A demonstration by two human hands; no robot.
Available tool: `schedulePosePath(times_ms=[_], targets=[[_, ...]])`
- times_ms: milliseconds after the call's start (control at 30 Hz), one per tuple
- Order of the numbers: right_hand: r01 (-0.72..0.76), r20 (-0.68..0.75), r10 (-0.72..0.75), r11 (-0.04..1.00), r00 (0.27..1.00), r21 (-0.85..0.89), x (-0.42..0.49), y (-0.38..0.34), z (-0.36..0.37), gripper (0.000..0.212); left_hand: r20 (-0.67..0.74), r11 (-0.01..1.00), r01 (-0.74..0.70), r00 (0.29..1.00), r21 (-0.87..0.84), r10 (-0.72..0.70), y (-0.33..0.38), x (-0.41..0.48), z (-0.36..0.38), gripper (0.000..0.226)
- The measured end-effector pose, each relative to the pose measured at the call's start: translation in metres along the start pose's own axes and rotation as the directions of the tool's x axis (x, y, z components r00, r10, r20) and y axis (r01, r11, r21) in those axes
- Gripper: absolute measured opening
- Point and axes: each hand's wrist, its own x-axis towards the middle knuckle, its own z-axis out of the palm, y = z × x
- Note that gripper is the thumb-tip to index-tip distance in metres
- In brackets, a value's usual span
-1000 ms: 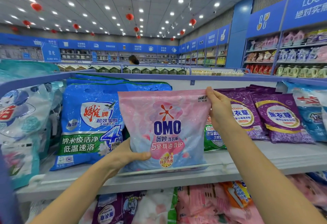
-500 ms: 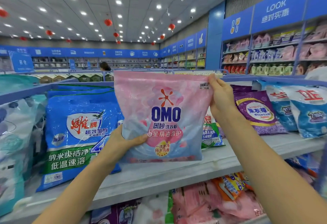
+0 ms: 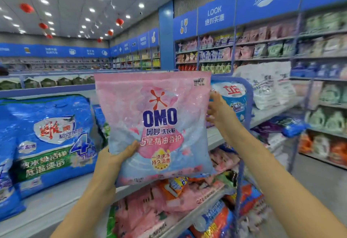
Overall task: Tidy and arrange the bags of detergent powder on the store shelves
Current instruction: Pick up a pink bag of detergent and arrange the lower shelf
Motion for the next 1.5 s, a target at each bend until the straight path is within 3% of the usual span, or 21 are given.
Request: schedulePosePath(times_ms=[100, 200, 333, 400, 500, 600, 667, 800, 867, 933, 967, 1133, 1233, 1300, 1400, 1500], targets=[[-0.068, 0.064, 0.069, 0.998, 0.996, -0.009, -0.027, 0.031, -0.052, 0.057, 0.054, 1.0, 0.012, 0.998, -0.027, -0.011, -0.015, 0.003, 0.053, 0.075], [-0.147, 0.081, 0.141, 0.987, 0.987, 0.071, -0.052, 0.05, -0.108, 0.084, 0.084, 0.999, 0.032, 0.996, -0.028, -0.03, -0.039, 0.004, 0.111, 0.1], [-0.179, 0.036, 0.18, 0.984, 0.983, -0.009, -0.072, 0.052, -0.189, 0.094, 0.145, 0.994, 0.105, 0.984, -0.019, -0.101, -0.075, 0.001, 0.19, 0.085], [-0.21, -0.01, 0.209, 0.978, 0.978, -0.016, -0.078, 0.055, -0.231, 0.088, 0.168, 0.991, 0.131, 0.978, -0.025, -0.125, -0.096, 0.0, 0.229, 0.091], [-0.226, -0.129, 0.225, 0.974, 0.966, 0.006, -0.084, 0.061, -0.288, 0.062, 0.227, 0.986, 0.164, 0.962, -0.035, -0.152, -0.126, 0.001, 0.285, 0.107], [-0.249, -0.233, 0.243, 0.968, 0.942, 0.002, -0.087, 0.073, -0.337, 0.068, 0.302, 0.981, 0.191, 0.937, -0.021, -0.176, -0.153, 0.005, 0.334, 0.097], [-0.246, -0.28, 0.241, 0.969, 0.929, 0.019, -0.088, 0.084, -0.369, 0.058, 0.371, 0.976, 0.219, 0.906, -0.004, -0.202, -0.17, 0.012, 0.366, 0.091], [-0.277, -0.36, 0.265, 0.961, 0.894, 0.018, -0.076, 0.106, -0.423, 0.066, 0.403, 0.964, 0.262, 0.879, 0.039, -0.255, -0.209, 0.034, 0.414, 0.106], [-0.286, -0.373, 0.274, 0.958, 0.886, 0.025, -0.061, 0.115, -0.445, 0.074, 0.428, 0.957, 0.285, 0.86, 0.046, -0.277, -0.224, 0.055, 0.438, 0.082], [-0.289, -0.382, 0.273, 0.957, 0.883, 0.015, -0.038, 0.123, -0.466, 0.059, 0.402, 0.957, 0.281, 0.87, 0.074, -0.287, -0.239, 0.09, 0.461, 0.04], [-0.282, -0.375, 0.268, 0.959, 0.888, 0.018, -0.026, 0.127, -0.477, 0.05, 0.429, 0.967, 0.238, 0.867, 0.086, -0.252, -0.25, 0.107, 0.46, 0.032], [-0.28, -0.351, 0.26, 0.96, 0.899, -0.004, 0.052, 0.148, -0.526, 0.053, 0.323, 0.961, 0.265, 0.905, 0.086, -0.278, -0.267, 0.19, 0.534, 0.041], [-0.285, -0.39, 0.25, 0.958, 0.886, -0.034, 0.099, 0.161, -0.554, 0.067, 0.397, 0.968, 0.251, 0.887, 0.018, -0.237, -0.266, 0.194, 0.563, 0.028], [-0.275, -0.401, 0.241, 0.961, 0.884, -0.03, 0.127, 0.17, -0.571, 0.06, 0.408, 0.97, 0.24, 0.883, 0.034, -0.232, -0.261, 0.201, 0.578, 0.045], [-0.295, -0.39, 0.256, 0.955, 0.885, -0.041, 0.166, 0.18, -0.59, 0.058, 0.367, 0.978, 0.194, 0.907, 0.073, -0.207, -0.267, 0.231, 0.599, 0.032], [-0.265, -0.33, 0.223, 0.961, 0.917, -0.085, 0.209, 0.192, -0.607, 0.06, 0.356, 0.978, 0.173, 0.912, 0.116, -0.204, -0.268, 0.258, 0.617, 0.067]])
